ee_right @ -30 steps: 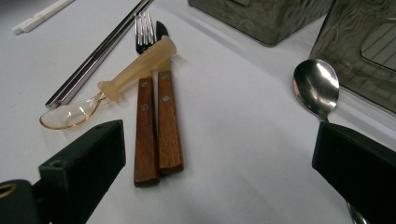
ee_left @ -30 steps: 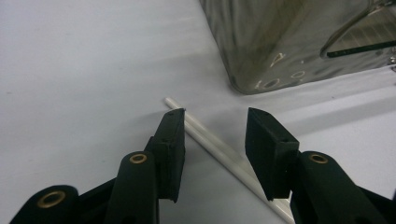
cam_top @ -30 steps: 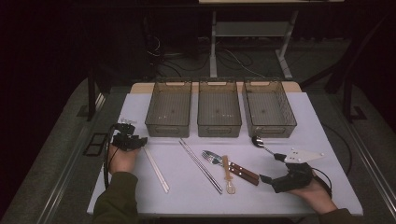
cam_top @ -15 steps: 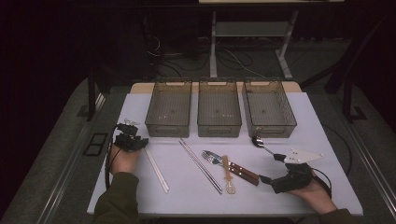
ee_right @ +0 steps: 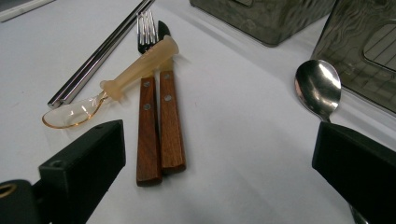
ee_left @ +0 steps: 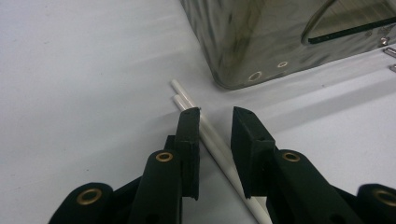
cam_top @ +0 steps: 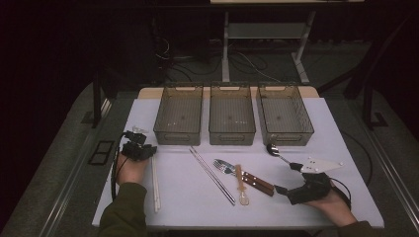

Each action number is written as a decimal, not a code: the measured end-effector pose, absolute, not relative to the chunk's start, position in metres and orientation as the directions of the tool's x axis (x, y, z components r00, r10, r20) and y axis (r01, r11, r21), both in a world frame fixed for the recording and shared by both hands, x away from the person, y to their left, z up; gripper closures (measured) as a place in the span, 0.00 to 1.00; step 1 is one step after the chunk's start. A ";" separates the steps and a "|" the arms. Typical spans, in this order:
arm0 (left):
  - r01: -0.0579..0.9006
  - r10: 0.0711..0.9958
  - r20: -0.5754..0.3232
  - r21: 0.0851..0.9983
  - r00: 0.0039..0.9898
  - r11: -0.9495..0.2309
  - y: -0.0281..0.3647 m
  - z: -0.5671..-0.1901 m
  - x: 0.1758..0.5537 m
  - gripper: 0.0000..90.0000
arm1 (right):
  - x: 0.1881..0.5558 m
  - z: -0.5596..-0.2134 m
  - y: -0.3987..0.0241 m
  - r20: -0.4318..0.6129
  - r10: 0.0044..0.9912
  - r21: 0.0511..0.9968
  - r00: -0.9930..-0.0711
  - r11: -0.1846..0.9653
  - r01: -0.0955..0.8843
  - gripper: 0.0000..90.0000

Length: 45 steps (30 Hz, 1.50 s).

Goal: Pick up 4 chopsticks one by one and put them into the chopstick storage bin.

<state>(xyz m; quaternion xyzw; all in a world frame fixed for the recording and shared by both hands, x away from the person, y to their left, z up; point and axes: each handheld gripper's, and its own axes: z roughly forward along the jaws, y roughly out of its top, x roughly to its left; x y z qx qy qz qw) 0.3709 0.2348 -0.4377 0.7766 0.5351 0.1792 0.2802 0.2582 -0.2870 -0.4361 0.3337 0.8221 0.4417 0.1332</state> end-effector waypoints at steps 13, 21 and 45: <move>0.727 0.922 -0.040 0.628 0.385 -0.277 0.239 -0.437 0.369 0.85 | 0.258 -0.436 -0.287 0.076 0.668 0.816 -0.741 0.385 0.431 0.03; 0.722 0.911 -0.041 0.625 0.409 -0.296 0.244 -0.436 0.368 0.86 | 0.258 -0.436 -0.288 0.074 0.668 0.817 -0.741 0.385 0.429 0.03; 0.670 0.817 -0.095 0.630 0.569 -0.393 0.238 -0.438 0.358 0.86 | 0.258 -0.436 -0.288 0.073 0.669 0.817 -0.740 0.385 0.429 0.03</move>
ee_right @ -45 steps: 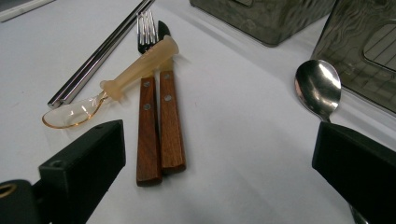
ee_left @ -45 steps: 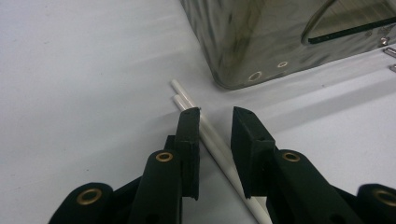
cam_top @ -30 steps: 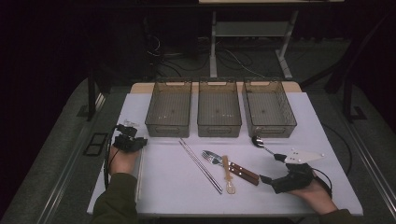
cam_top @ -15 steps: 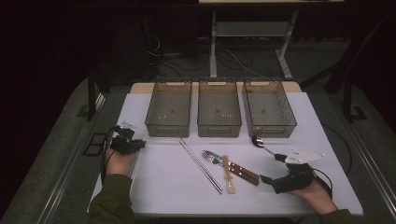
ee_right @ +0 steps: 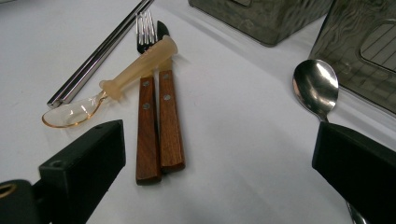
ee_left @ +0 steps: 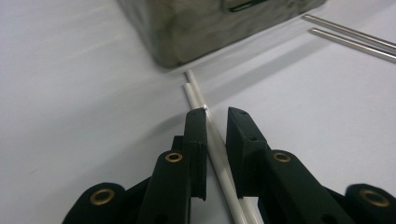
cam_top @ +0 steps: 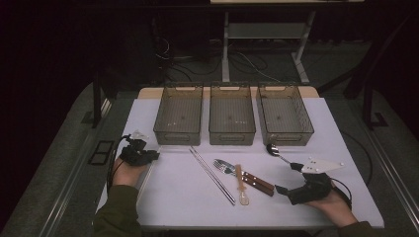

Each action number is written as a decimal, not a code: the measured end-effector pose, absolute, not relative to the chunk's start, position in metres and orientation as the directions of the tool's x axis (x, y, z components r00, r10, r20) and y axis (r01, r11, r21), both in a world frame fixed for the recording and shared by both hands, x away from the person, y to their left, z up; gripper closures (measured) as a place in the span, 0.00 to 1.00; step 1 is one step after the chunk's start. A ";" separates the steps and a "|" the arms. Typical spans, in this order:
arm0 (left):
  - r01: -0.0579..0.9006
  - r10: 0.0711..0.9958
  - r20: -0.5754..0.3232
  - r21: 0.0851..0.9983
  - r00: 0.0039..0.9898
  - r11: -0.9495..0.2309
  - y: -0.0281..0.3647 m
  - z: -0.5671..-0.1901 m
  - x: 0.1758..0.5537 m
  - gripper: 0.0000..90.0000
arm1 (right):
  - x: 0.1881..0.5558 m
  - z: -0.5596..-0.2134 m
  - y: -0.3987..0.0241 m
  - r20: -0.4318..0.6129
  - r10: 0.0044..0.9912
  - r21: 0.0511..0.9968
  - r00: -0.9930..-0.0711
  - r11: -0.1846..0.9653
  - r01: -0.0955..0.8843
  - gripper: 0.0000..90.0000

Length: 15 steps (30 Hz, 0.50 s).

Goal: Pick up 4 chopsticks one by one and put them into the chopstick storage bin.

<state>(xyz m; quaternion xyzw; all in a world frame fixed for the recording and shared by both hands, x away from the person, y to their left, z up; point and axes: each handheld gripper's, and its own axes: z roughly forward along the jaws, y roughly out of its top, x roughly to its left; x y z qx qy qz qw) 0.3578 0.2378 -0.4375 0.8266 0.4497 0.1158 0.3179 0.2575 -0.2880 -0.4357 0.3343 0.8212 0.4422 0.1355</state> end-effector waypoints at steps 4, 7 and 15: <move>0.651 0.796 -0.096 0.638 0.597 -0.411 0.232 -0.439 0.359 0.86 | 0.257 -0.436 -0.288 0.073 0.668 0.817 -0.740 0.386 0.429 0.03; 0.638 0.782 -0.094 0.642 0.616 -0.425 0.227 -0.439 0.360 0.86 | 0.258 -0.436 -0.287 0.072 0.667 0.816 -0.741 0.388 0.429 0.03; 0.601 0.730 -0.102 0.649 0.676 -0.466 0.208 -0.441 0.362 0.86 | 0.258 -0.436 -0.288 0.072 0.668 0.818 -0.741 0.386 0.427 0.03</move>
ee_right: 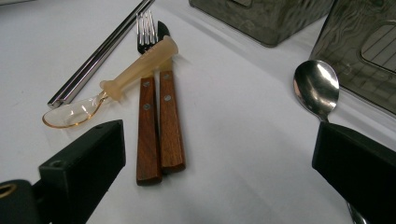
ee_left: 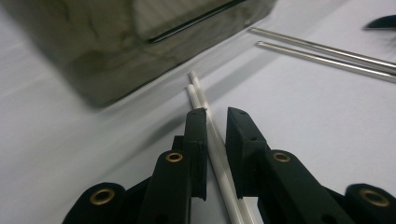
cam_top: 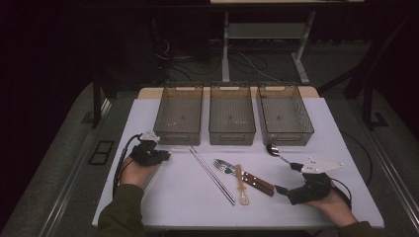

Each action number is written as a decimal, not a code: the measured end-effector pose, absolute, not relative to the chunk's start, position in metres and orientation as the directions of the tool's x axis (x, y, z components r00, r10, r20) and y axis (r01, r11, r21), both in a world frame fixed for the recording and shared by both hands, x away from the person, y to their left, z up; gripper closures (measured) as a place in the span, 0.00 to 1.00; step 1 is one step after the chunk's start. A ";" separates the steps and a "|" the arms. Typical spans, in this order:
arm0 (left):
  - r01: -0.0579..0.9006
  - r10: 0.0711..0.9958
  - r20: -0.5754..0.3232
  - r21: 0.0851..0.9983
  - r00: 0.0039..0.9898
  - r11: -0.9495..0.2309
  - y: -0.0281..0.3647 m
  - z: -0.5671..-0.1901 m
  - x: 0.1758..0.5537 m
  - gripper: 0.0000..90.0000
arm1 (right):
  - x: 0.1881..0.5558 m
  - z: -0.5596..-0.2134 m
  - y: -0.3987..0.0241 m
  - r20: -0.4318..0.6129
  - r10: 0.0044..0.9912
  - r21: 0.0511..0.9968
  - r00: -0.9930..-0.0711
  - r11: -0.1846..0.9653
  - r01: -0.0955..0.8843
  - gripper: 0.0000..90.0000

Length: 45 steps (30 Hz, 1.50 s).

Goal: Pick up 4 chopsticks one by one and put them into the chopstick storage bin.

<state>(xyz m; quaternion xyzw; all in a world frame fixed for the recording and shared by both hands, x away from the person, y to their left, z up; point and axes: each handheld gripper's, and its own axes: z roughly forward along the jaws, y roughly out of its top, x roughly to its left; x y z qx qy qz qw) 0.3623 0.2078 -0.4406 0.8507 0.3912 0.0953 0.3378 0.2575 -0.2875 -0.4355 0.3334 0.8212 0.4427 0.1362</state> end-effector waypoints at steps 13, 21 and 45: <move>0.556 0.658 -0.118 0.655 0.744 -0.512 0.183 -0.442 0.363 0.86 | 0.257 -0.435 -0.287 0.068 0.668 0.818 -0.741 0.387 0.424 0.03; 0.553 0.647 -0.132 0.661 0.751 -0.507 0.181 -0.443 0.364 0.83 | 0.257 -0.436 -0.287 0.069 0.667 0.818 -0.741 0.388 0.425 0.03; 0.557 0.707 -0.157 0.739 0.689 -0.378 0.208 -0.423 0.323 0.41 | 0.255 -0.433 -0.299 0.117 0.646 0.831 -0.754 0.352 0.431 0.03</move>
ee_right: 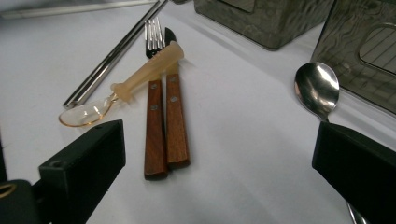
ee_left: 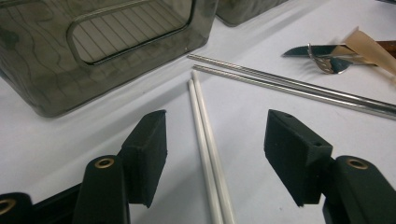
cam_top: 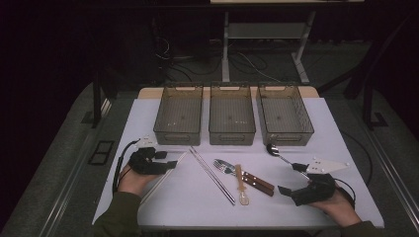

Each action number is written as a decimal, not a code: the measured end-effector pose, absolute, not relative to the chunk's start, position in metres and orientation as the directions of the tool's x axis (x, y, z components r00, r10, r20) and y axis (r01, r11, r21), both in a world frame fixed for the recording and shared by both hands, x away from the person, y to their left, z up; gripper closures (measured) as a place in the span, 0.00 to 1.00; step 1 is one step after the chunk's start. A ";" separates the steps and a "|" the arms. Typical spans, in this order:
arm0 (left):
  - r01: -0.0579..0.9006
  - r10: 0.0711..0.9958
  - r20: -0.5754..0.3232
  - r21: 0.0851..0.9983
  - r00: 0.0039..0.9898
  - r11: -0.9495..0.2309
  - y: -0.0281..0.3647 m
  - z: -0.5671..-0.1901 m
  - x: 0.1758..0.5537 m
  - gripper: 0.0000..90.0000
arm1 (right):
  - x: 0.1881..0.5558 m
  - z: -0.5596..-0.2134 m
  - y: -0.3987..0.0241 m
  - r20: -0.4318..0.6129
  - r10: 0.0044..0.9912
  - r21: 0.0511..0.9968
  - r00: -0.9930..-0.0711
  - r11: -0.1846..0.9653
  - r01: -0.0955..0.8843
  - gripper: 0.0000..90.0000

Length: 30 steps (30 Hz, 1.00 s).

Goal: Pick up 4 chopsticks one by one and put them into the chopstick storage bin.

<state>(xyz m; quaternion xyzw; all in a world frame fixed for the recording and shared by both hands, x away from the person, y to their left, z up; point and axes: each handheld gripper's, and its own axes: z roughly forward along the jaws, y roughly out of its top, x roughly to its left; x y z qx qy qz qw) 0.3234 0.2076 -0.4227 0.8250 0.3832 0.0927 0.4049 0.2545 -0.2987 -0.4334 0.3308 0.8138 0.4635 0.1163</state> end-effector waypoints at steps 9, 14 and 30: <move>0.539 0.709 -0.144 0.756 0.690 -0.371 0.208 -0.421 0.308 0.33 | 0.267 -0.438 -0.299 0.149 0.635 0.835 -0.758 0.330 0.440 0.03; 0.530 0.718 -0.131 0.766 0.683 -0.364 0.212 -0.420 0.298 0.30 | 0.263 -0.438 -0.294 0.141 0.632 0.833 -0.762 0.340 0.436 0.03; 0.562 0.758 -0.119 0.745 0.642 -0.359 0.235 -0.427 0.269 0.58 | 0.261 -0.439 -0.292 0.115 0.633 0.825 -0.766 0.369 0.429 0.03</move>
